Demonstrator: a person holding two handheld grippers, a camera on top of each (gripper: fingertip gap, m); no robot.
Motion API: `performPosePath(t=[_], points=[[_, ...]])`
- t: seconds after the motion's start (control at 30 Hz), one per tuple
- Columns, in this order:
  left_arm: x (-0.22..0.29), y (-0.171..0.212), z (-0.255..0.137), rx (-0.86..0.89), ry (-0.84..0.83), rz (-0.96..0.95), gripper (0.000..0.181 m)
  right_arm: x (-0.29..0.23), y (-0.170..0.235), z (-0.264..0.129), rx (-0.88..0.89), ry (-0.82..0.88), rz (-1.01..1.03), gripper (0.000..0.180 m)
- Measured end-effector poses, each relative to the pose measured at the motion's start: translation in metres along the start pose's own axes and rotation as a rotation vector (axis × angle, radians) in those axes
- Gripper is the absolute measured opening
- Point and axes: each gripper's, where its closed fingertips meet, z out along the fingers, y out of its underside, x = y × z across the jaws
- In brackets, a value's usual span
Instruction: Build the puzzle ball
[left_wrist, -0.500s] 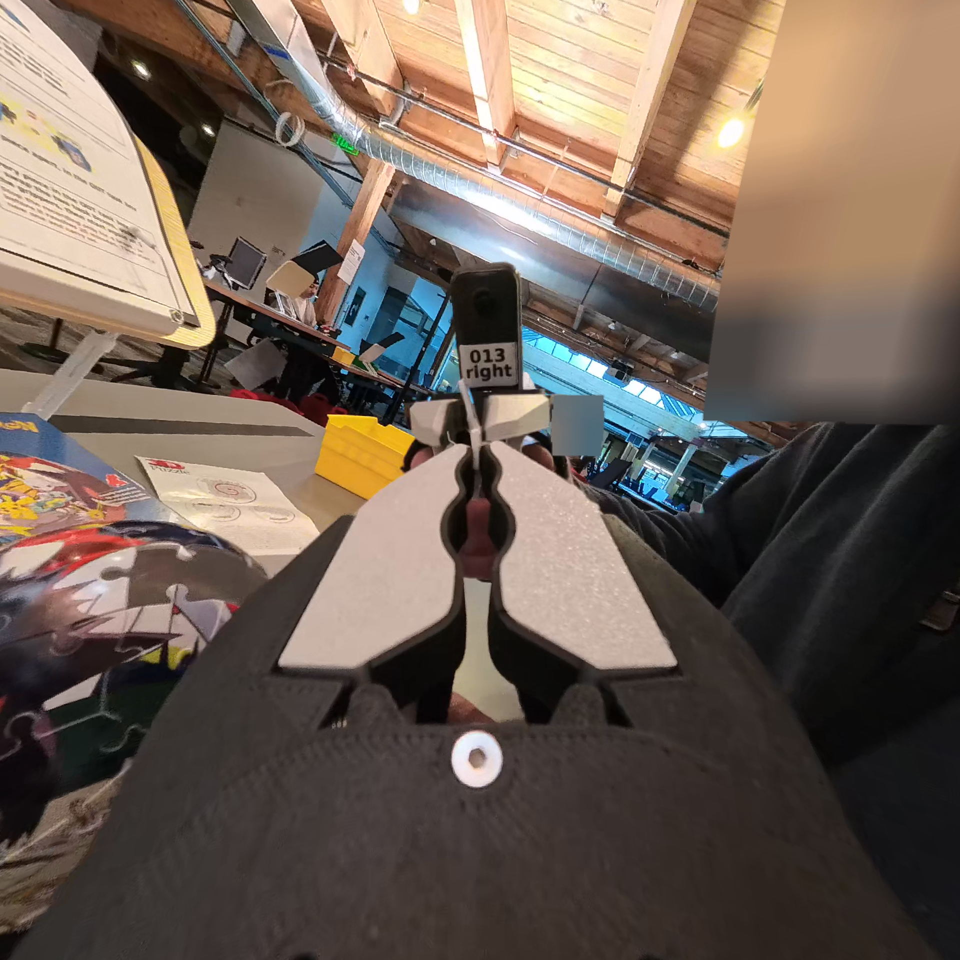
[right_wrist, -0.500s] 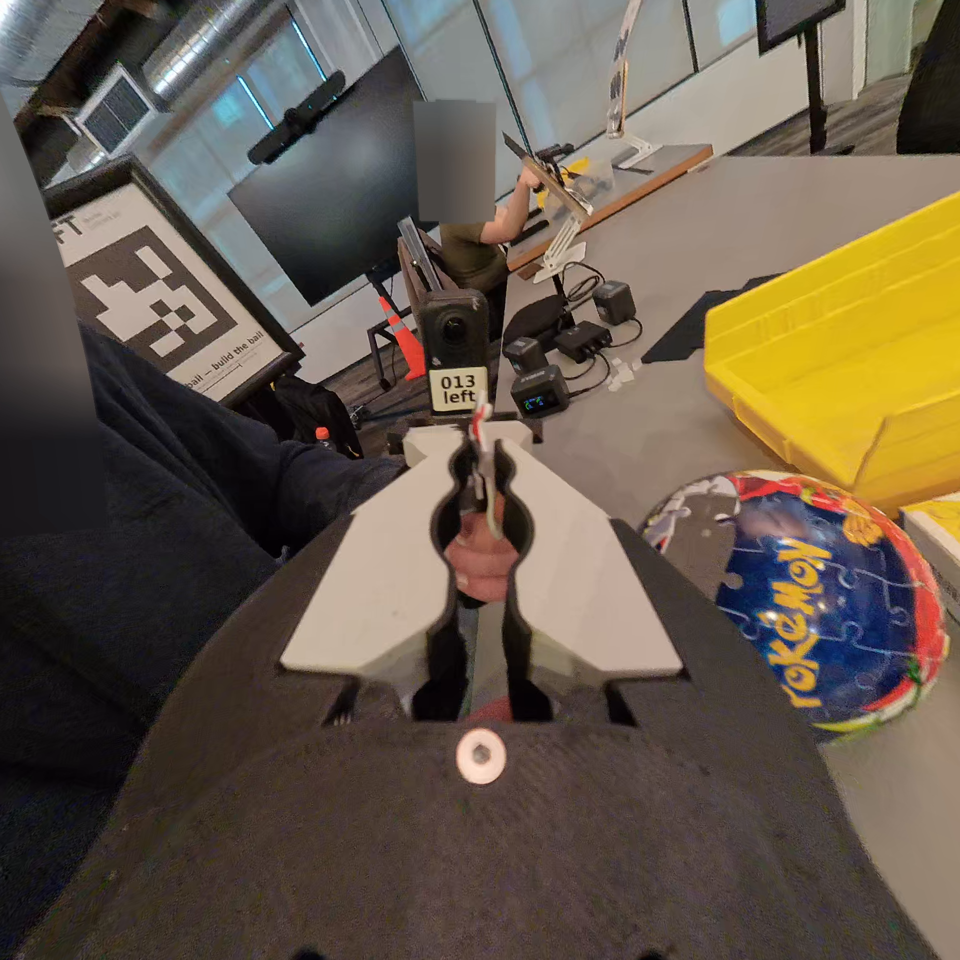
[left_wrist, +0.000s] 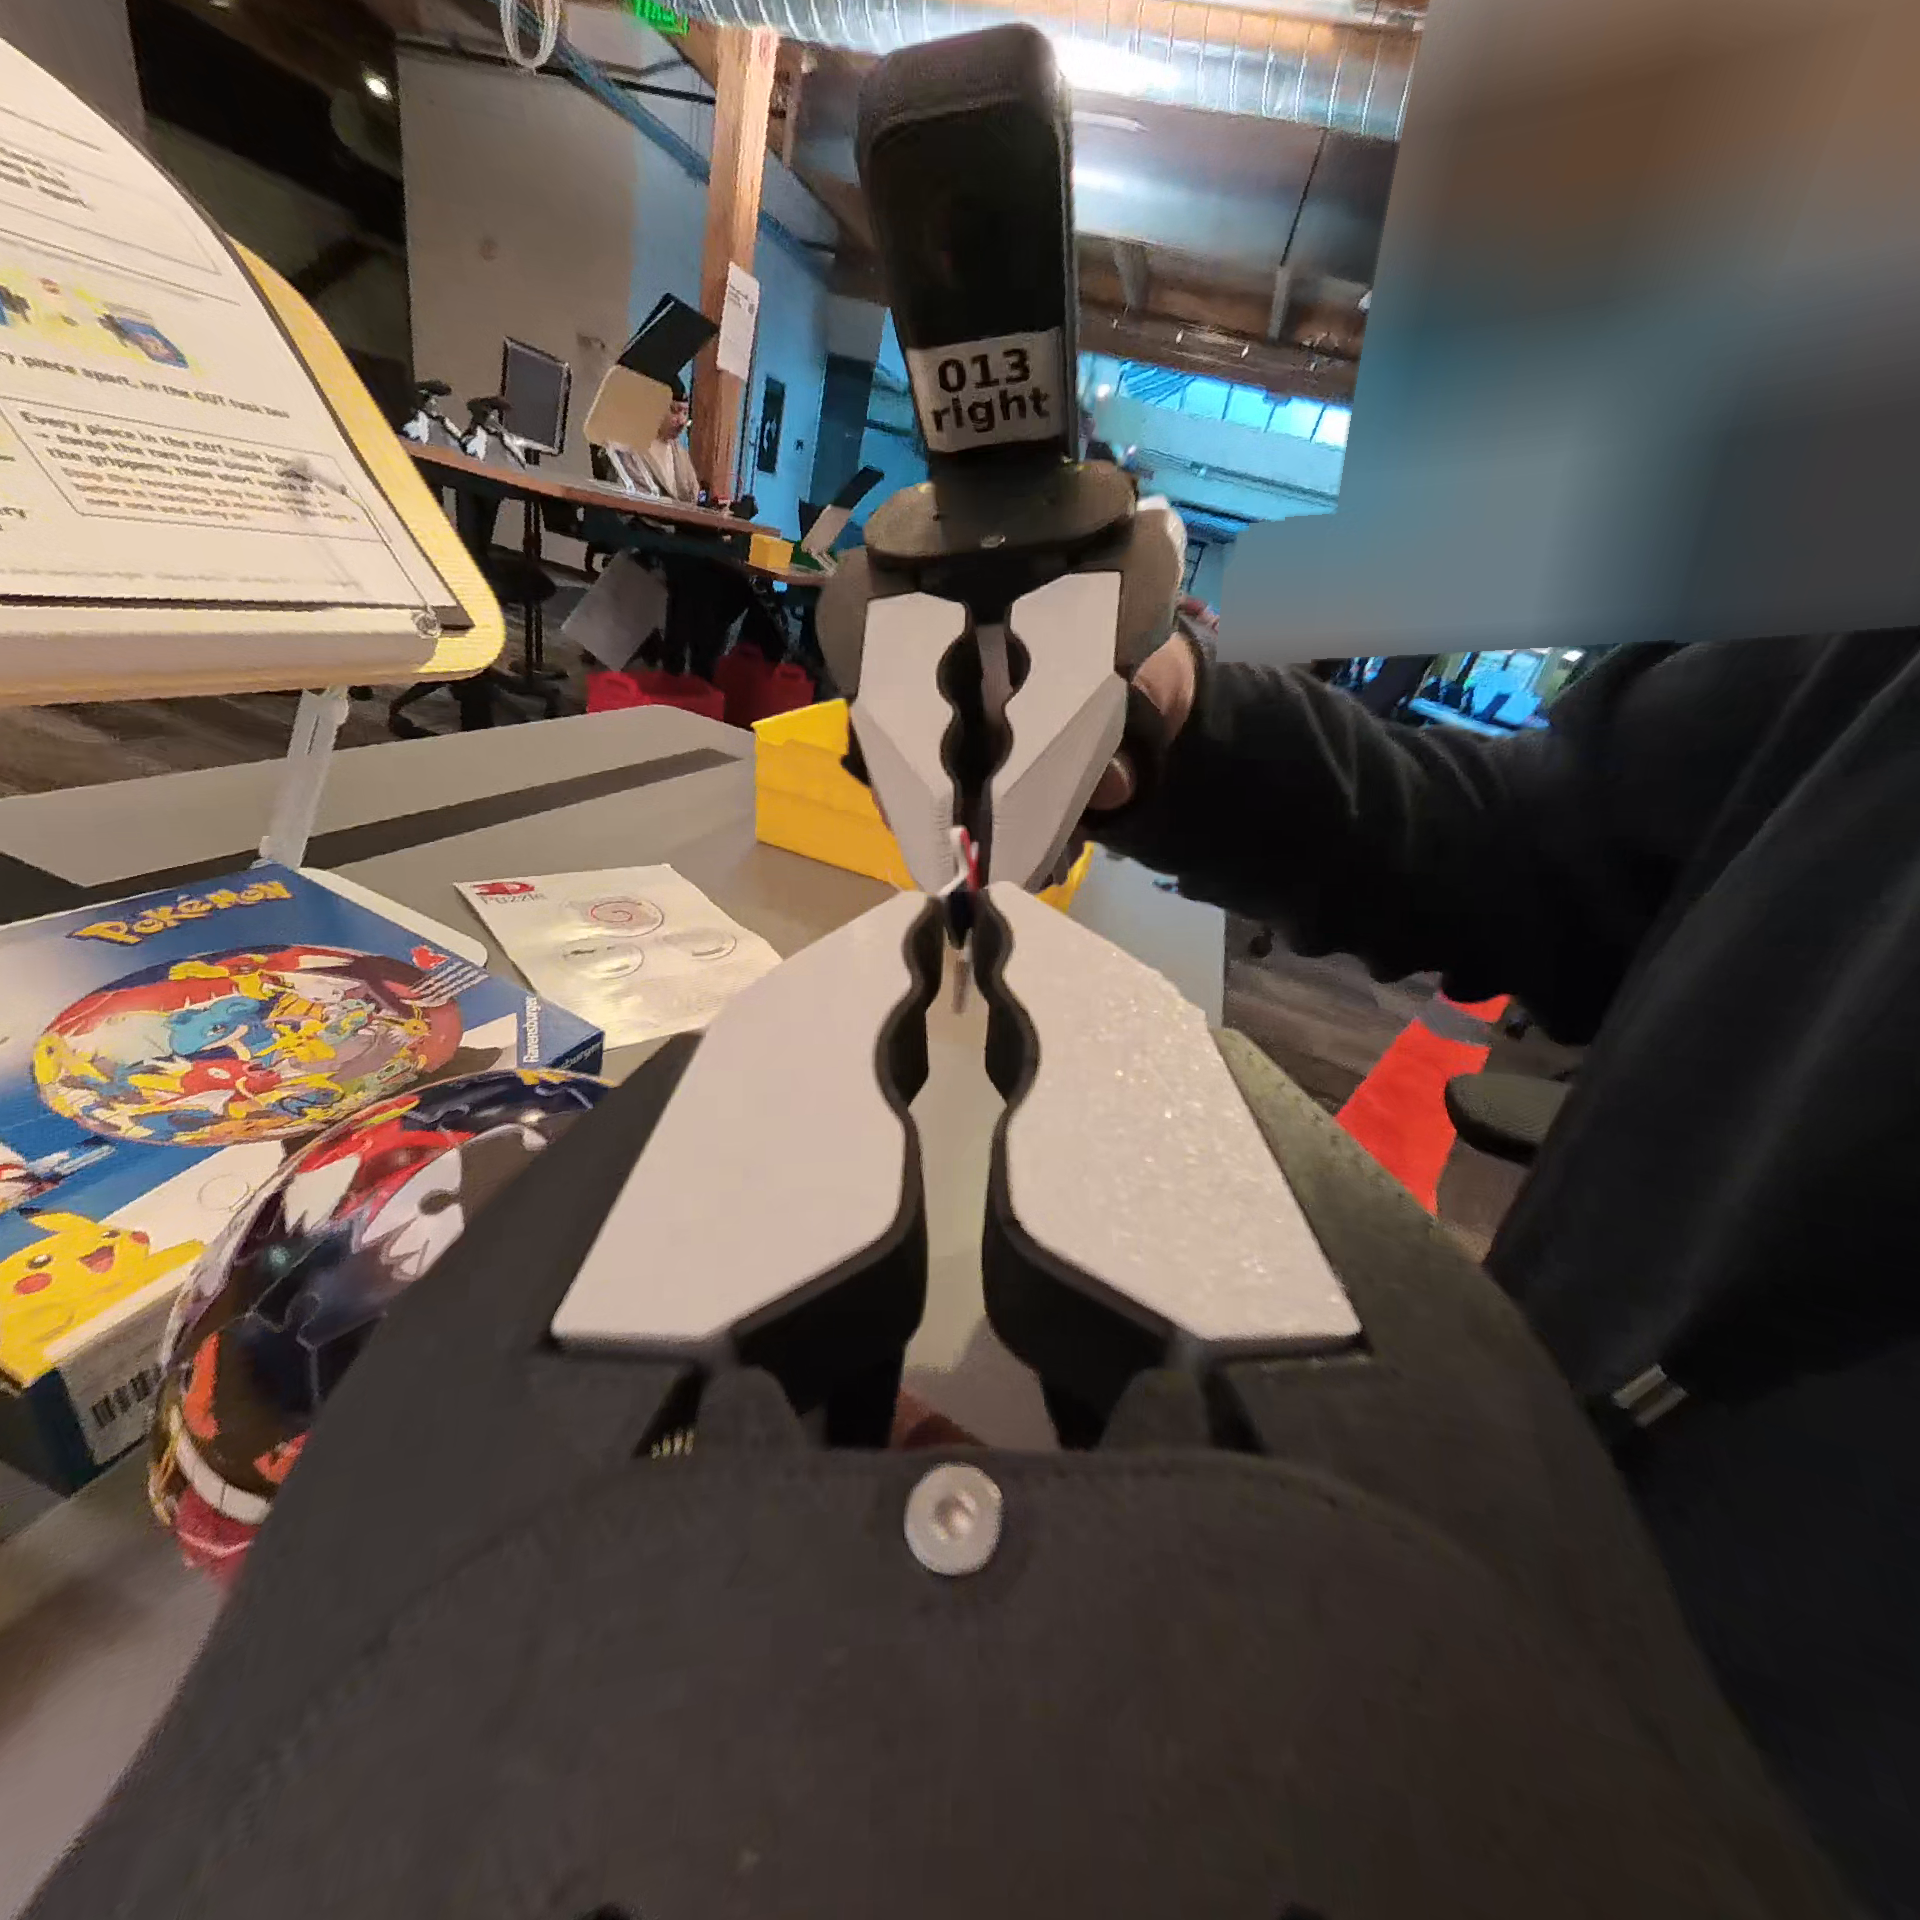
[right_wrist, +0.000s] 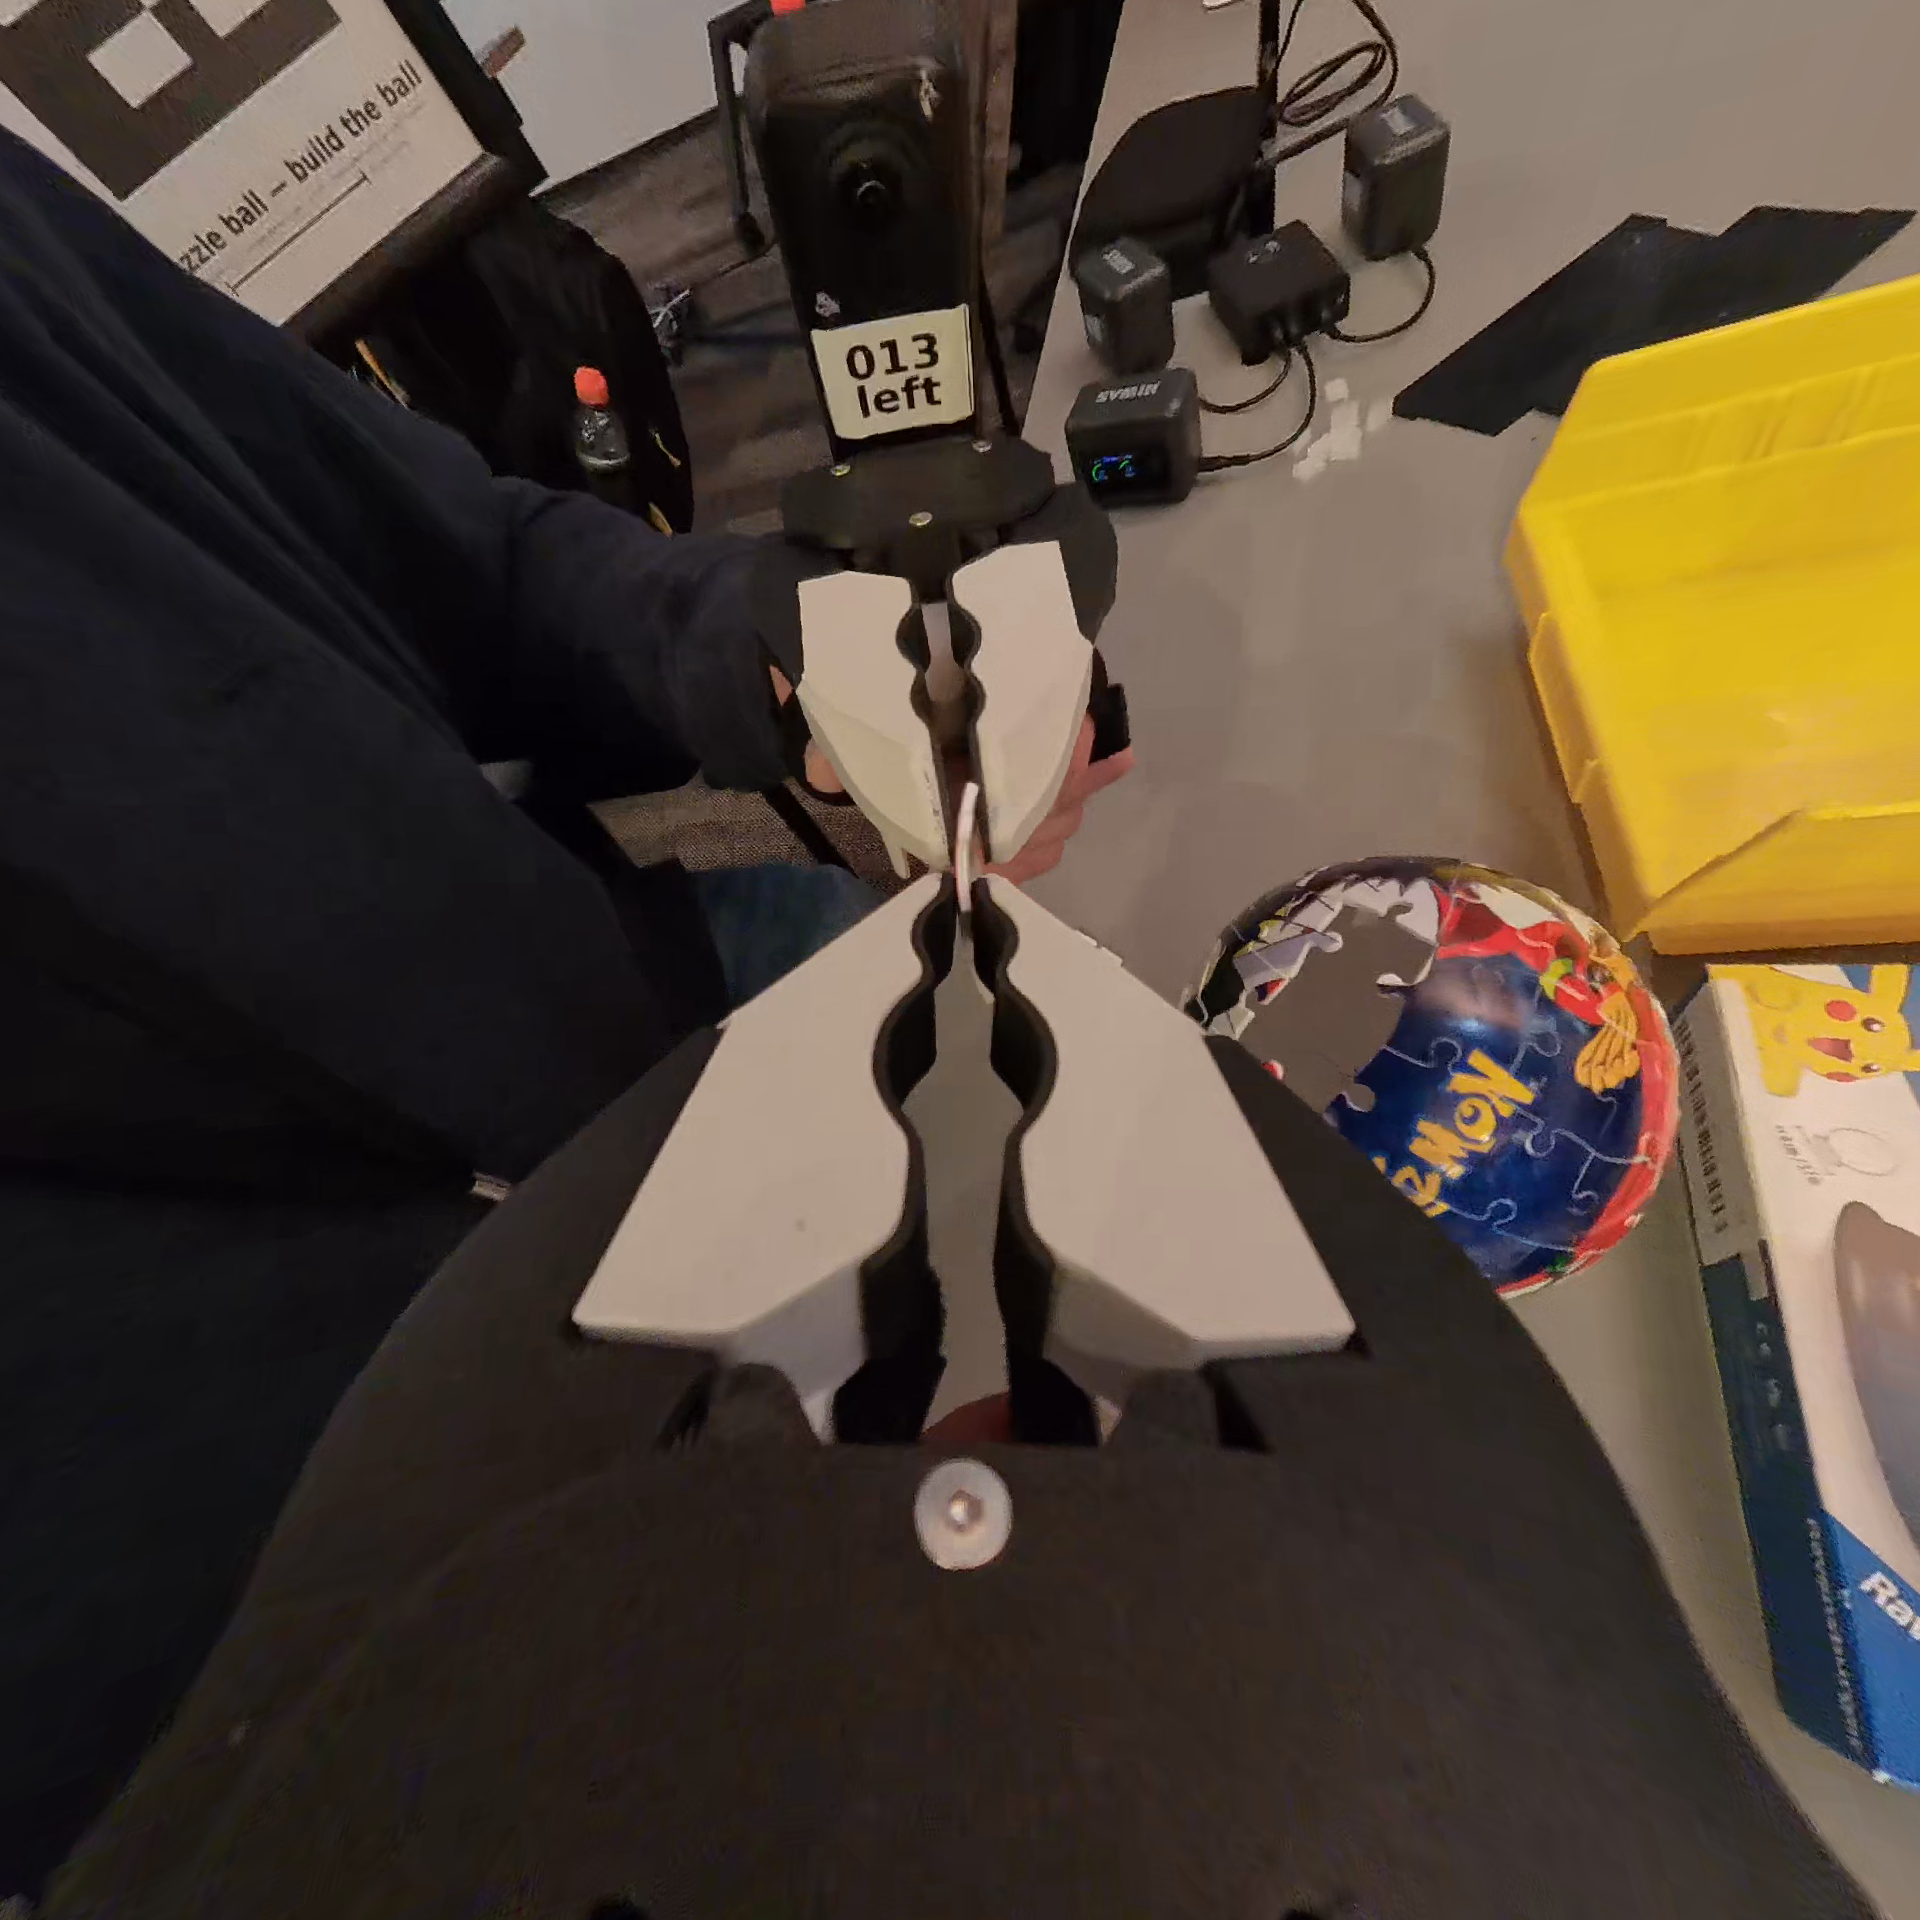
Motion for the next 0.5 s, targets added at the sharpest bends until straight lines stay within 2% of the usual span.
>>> performPosePath(t=[0.13,0.33,0.43,0.5], points=[[-0.006,-0.008,-0.006,0.108,0.001,-0.126,0.002,0.009,-0.012,-0.005,0.098,0.032,0.039,0.008],[-0.008,-0.01,-0.008,0.228,0.05,-0.279,0.001,0.011,-0.008,-0.001,0.214,0.026,0.113,0.003],[-0.009,-0.012,-0.008,0.268,0.064,-0.31,0.002,0.01,-0.009,-0.002,0.243,-0.001,0.139,0.001],[-0.015,-0.01,-0.008,0.256,0.013,-0.296,0.004,0.014,-0.009,-0.002,0.234,0.008,0.143,0.0]])
